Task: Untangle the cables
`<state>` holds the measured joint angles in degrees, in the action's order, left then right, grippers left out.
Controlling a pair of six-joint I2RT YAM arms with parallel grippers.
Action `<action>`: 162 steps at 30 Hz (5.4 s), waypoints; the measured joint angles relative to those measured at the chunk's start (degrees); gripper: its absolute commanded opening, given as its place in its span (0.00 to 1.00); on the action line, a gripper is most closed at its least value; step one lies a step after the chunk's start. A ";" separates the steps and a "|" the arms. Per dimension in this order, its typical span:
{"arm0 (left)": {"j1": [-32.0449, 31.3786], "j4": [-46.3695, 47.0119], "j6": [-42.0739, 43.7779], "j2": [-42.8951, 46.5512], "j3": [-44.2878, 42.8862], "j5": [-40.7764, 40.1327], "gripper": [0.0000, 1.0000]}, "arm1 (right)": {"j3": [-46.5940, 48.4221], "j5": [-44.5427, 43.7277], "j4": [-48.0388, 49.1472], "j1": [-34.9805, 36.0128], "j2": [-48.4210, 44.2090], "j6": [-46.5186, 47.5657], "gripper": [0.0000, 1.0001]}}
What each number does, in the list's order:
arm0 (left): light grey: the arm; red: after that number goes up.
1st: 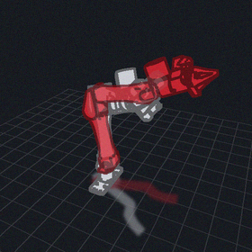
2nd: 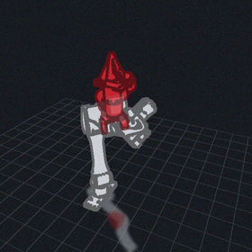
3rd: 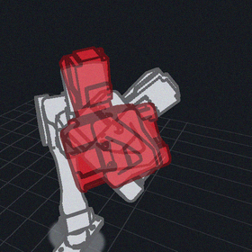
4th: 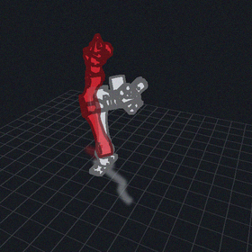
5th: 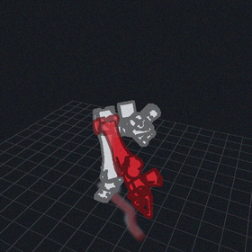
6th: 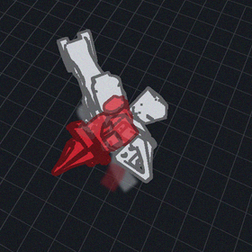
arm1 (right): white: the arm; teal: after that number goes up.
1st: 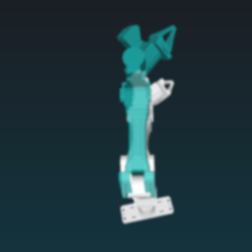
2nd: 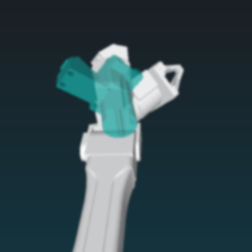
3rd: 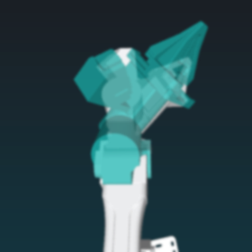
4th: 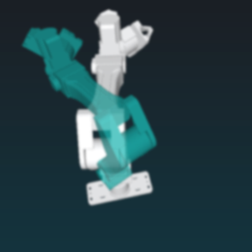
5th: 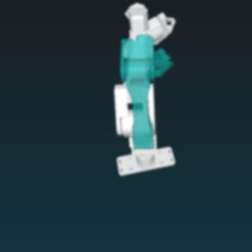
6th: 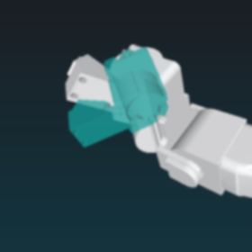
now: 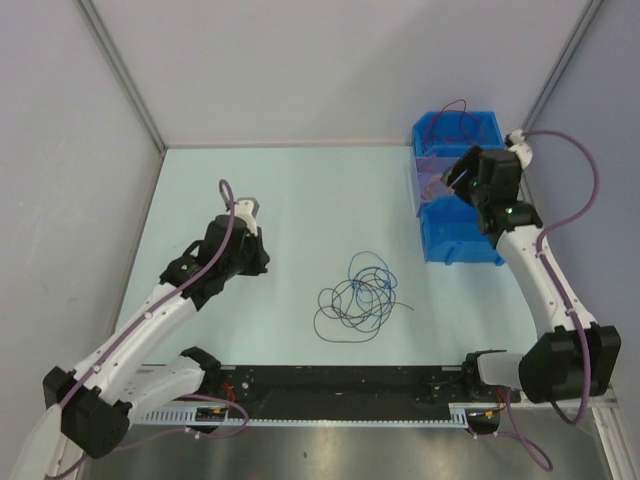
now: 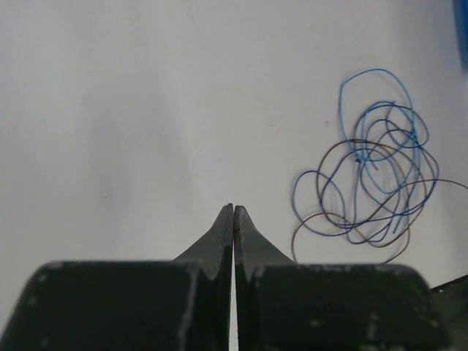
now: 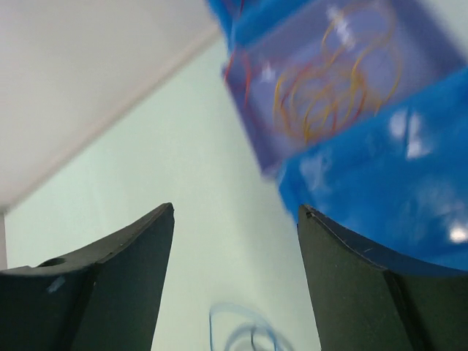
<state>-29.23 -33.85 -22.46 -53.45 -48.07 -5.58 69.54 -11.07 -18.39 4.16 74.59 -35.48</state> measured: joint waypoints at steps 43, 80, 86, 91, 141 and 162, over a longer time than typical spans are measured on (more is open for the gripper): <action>-11.76 27.61 -2.91 -49.55 -14.32 8.00 0.40 | -9.60 16.50 -10.12 20.87 9.11 7.76 0.59; -18.27 26.88 6.36 -65.53 -30.69 0.07 0.02 | -9.25 17.11 -18.62 17.09 0.92 11.19 0.55; -18.27 25.49 6.16 -65.44 -31.23 0.33 0.00 | -9.27 17.46 -18.56 17.09 0.92 11.06 0.55; -18.27 21.90 5.70 -62.95 -31.50 0.48 0.00 | -9.31 17.84 -18.08 17.09 0.70 10.43 0.54; -18.27 12.66 5.33 -33.51 -33.94 3.39 0.41 | -9.31 10.82 -12.74 28.06 -8.24 2.71 0.00; -18.69 27.71 1.16 -30.01 -15.17 12.52 0.92 | 13.38 10.23 -17.88 25.70 -11.91 6.23 0.00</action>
<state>-47.92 -6.13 -21.30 -83.46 -63.24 6.94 82.91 -0.84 -36.27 29.87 62.67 -29.26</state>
